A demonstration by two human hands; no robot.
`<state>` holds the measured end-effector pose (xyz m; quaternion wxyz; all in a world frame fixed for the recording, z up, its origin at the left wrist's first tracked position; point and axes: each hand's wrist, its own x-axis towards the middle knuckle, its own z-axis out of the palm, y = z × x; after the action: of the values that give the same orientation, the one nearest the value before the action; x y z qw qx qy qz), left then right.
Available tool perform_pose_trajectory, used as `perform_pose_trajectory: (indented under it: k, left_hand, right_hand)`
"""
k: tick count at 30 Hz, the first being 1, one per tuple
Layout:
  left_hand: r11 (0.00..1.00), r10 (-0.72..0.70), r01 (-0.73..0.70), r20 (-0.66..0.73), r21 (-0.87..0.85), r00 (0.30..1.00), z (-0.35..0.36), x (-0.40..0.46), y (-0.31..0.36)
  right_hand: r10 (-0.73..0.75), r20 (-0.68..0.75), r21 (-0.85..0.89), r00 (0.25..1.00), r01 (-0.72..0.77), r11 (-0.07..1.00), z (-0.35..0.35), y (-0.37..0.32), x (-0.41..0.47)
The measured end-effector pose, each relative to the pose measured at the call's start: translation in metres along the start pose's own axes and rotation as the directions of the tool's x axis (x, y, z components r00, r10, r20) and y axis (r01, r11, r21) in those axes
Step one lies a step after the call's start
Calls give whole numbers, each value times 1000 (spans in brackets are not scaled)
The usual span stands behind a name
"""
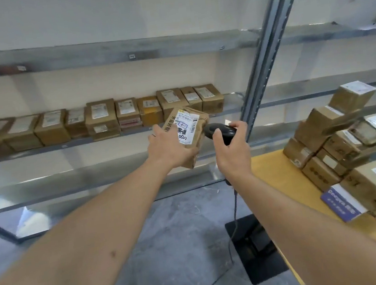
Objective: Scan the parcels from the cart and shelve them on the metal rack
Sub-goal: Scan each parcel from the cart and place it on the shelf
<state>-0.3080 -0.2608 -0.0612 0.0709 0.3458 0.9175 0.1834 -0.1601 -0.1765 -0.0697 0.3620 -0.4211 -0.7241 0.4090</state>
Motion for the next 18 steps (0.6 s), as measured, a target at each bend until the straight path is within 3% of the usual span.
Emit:
perform_pose_trajectory:
  k: [10, 18]
  left_hand:
    - [975, -223, 224, -72, 2, 972, -70, 40, -192]
    - [955, -296, 297, -89, 2, 951, -138, 66, -352]
  right_hand:
    - [-163, 219, -85, 962, 185, 979, 170, -90, -24]
    - [-205, 251, -115, 946, 239, 964, 319, -162, -50]
